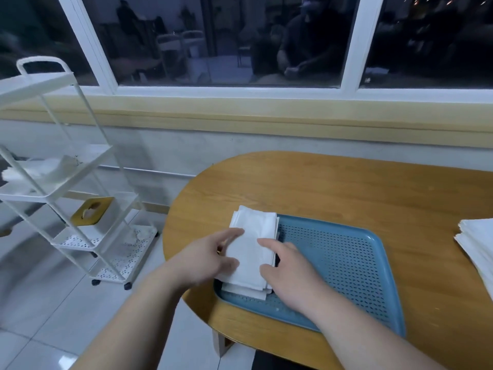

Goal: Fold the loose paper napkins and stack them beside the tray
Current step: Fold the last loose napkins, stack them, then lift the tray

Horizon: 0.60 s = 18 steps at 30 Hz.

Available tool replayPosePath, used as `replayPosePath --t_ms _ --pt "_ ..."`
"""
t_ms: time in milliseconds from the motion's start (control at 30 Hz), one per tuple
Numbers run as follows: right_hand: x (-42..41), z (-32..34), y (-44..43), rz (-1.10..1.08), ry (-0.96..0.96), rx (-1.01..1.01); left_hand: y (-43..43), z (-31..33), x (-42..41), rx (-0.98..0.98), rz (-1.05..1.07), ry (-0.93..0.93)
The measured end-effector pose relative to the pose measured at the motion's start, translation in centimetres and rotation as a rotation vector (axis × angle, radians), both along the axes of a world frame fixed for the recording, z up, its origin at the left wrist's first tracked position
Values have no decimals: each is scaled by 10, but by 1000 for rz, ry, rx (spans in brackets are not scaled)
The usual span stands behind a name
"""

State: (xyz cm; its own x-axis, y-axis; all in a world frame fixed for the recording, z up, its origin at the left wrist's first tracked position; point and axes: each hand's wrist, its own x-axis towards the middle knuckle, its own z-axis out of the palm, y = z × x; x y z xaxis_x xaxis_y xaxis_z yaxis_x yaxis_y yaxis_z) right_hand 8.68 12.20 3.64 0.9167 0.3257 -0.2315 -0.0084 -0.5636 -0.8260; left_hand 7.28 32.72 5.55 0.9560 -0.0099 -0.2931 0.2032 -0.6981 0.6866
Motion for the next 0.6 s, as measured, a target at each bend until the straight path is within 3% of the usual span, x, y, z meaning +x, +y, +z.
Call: replayPosePath --t_ms 167,300,400,600 --pt "3 -6 -1 -22 -82 11 0 -1 8 118 5 -46" --pt "-1 3 -18 -63 -147 99 -11 7 -1 203 62 -230" --pt "-7 9 -50 -132 -173 138 -35 16 -10 157 41 -355" --pt "-24 21 -144 -293 -226 112 -114 27 -12 45 -127 -431"
